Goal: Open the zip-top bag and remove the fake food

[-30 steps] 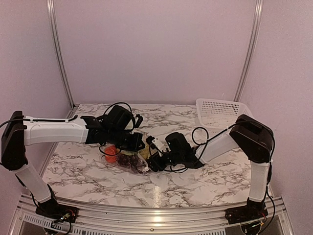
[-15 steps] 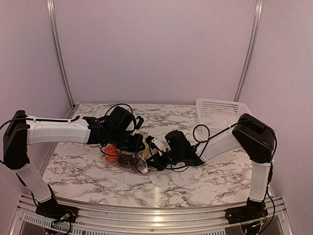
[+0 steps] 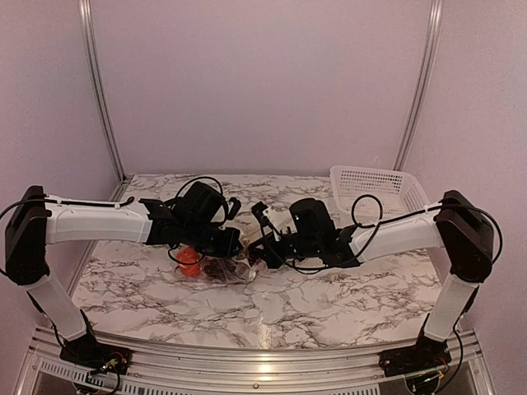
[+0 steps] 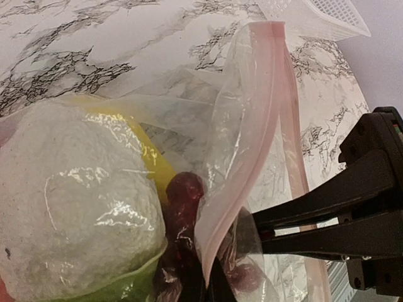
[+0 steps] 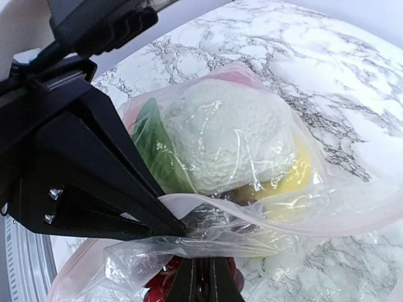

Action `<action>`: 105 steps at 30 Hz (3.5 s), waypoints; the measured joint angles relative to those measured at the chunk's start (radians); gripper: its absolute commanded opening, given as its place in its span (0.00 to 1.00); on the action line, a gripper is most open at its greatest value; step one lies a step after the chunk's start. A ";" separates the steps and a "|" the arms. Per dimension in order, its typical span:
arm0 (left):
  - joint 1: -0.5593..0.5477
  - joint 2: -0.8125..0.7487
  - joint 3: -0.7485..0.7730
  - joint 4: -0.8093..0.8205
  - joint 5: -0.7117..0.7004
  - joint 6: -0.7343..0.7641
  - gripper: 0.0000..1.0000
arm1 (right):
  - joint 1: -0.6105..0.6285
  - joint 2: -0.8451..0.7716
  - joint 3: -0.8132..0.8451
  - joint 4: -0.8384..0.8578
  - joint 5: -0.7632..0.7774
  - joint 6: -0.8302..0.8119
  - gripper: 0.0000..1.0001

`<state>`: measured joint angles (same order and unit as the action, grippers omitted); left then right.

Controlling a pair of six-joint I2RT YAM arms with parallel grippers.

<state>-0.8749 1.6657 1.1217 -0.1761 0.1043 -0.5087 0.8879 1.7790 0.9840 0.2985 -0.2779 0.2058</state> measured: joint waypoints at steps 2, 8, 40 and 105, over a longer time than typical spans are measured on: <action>0.008 -0.011 -0.002 0.000 -0.001 -0.003 0.00 | 0.000 -0.034 -0.007 -0.001 0.027 0.000 0.00; 0.032 -0.108 -0.003 0.016 0.000 -0.027 0.00 | 0.000 -0.145 -0.022 0.007 0.087 -0.006 0.00; 0.042 -0.260 0.068 0.016 0.005 0.014 0.00 | 0.008 -0.075 0.387 -0.237 0.130 -0.109 0.00; 0.183 -0.257 0.208 -0.189 -0.176 0.098 0.00 | -0.697 -0.431 0.095 -0.178 0.105 -0.069 0.00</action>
<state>-0.6918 1.4082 1.3296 -0.3653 -0.0719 -0.4110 0.1909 1.3479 1.0790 0.1204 -0.1726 0.1368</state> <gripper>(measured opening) 0.007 0.009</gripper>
